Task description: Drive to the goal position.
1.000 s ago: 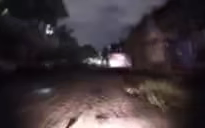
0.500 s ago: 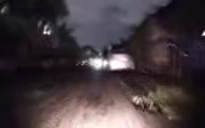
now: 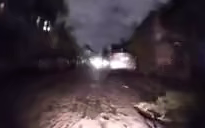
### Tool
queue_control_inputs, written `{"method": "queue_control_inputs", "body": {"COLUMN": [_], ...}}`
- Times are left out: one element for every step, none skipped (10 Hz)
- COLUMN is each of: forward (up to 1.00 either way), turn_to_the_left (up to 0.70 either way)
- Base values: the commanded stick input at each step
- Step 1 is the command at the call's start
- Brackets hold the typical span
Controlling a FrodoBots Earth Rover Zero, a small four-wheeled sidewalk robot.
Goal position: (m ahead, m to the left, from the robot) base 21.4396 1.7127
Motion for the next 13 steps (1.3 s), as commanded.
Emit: {"method": "queue_control_inputs", "body": {"forward": [0.5, 0.5, 0.5, 0.5, 0.5, 0.5, 0.5, 0.5, 0.5, 0.5, 0.5, 0.5, 0.5], "turn_to_the_left": [0.0, 0.19, 0.27, 0.27, 0.19, 0.0, 0.0, 0.0, 0.0, 0.0, 0.13, 0.17, 0.0]}}
